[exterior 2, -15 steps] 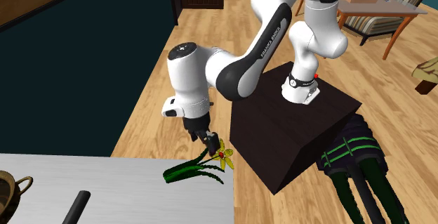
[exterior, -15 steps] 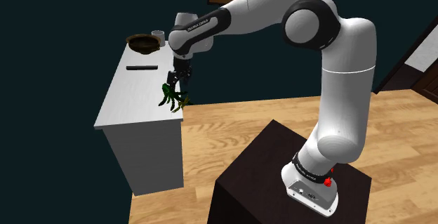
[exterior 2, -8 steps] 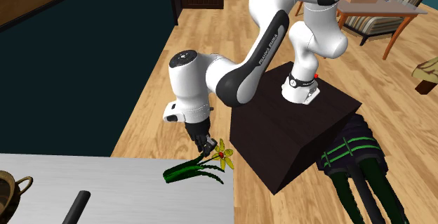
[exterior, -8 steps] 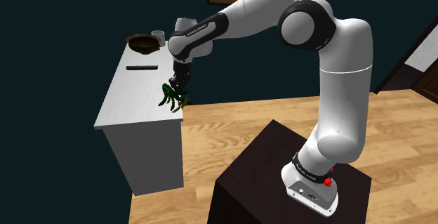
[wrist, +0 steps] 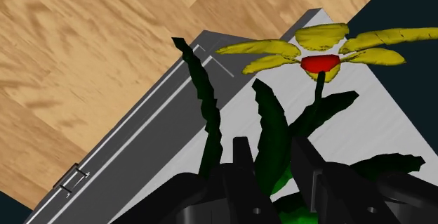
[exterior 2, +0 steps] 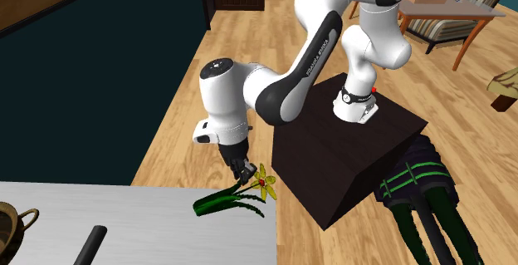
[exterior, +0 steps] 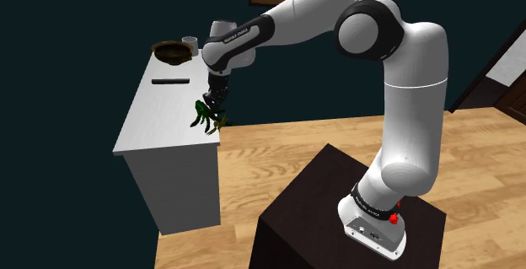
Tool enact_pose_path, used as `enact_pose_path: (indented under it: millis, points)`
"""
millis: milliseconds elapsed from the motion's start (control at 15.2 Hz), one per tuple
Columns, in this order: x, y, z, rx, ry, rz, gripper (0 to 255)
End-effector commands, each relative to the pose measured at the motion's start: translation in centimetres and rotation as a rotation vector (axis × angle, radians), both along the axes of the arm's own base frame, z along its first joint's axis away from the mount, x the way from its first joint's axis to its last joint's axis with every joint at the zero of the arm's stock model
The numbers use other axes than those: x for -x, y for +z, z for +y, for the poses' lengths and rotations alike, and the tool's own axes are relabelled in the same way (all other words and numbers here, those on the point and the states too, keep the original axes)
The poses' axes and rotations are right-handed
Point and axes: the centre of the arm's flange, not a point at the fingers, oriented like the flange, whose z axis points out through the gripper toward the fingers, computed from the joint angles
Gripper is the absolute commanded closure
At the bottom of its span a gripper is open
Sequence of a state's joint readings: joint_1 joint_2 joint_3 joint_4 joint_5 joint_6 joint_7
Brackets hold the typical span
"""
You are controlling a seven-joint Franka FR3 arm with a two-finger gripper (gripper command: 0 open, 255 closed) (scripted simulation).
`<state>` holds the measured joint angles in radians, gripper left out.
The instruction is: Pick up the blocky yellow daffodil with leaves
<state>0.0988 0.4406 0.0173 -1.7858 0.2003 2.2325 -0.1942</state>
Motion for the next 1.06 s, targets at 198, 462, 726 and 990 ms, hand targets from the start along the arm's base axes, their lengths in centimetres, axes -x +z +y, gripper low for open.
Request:
enact_pose_path:
  millis: [198, 462, 726, 990]
  points:
    - [0.0, 2.4, 0.0, 0.000, 0.000, 0.000, 255]
    - [0.0, 4.5, 0.0, 0.000, 0.000, 0.000, 255]
    - [0.0, 6.6, 0.0, 0.000, 0.000, 0.000, 255]
    - [0.0, 7.7, 0.0, 0.000, 0.000, 0.000, 255]
